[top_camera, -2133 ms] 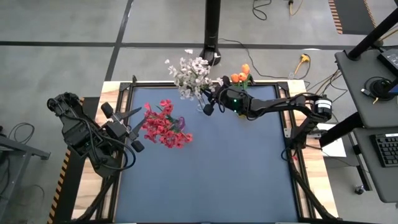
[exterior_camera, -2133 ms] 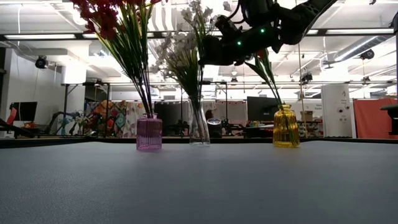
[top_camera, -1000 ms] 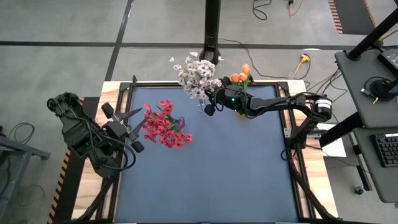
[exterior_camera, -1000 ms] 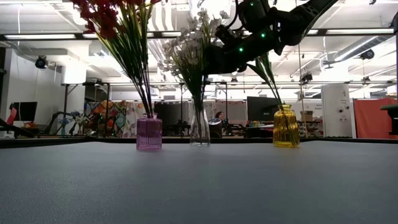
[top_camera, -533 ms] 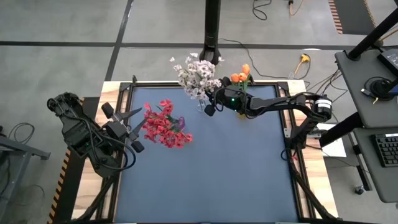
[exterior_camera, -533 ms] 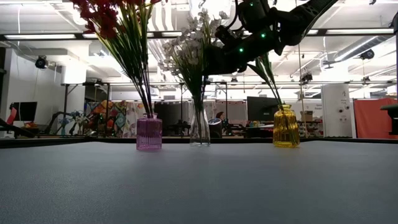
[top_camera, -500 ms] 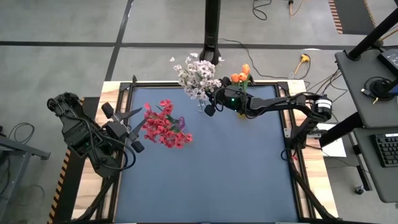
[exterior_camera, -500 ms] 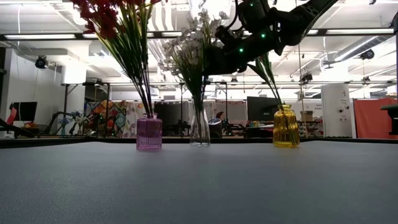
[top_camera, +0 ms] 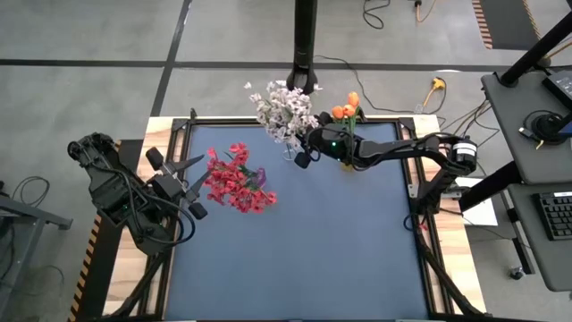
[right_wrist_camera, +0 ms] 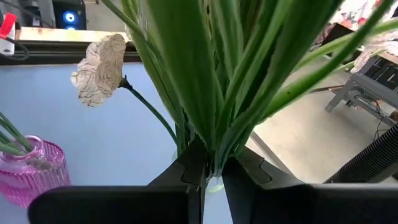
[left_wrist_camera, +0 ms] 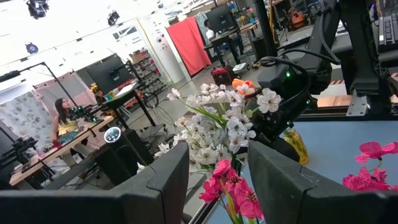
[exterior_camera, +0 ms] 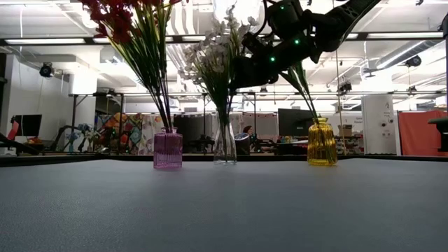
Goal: Sort flowers into vase by color
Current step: Put the white flower into the transparent vase, then return to Home Position
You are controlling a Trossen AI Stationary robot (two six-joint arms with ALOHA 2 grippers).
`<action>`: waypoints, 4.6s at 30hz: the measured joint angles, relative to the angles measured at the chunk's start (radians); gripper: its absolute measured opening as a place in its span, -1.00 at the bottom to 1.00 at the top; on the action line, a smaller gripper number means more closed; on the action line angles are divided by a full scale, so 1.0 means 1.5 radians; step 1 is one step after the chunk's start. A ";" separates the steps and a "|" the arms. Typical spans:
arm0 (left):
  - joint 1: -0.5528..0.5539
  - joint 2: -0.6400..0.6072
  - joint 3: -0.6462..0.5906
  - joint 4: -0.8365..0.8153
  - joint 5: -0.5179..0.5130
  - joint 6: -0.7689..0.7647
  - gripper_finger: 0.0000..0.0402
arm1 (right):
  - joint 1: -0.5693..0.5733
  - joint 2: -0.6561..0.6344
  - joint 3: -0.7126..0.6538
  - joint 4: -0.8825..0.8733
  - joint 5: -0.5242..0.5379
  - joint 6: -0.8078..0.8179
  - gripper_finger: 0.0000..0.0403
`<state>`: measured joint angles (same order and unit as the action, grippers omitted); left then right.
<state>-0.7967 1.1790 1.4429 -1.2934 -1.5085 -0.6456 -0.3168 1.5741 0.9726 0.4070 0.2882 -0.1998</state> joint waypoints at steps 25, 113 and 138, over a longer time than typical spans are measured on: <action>0.000 0.000 -0.003 0.000 0.000 0.000 -0.26 | 0.014 -0.049 -0.001 -0.049 -0.001 -0.001 0.02; 0.000 0.000 -0.004 0.010 0.000 0.000 -0.26 | 0.041 -0.088 -0.001 -0.071 -0.016 -0.011 -0.11; 0.000 0.000 -0.004 0.080 0.281 -0.016 -0.26 | 0.214 -0.377 0.003 -0.191 0.001 -0.007 -0.14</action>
<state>-0.7967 1.1786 1.4372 -1.1737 -1.0876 -0.6703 0.0043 1.0083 0.9768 0.1201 0.2893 -0.2096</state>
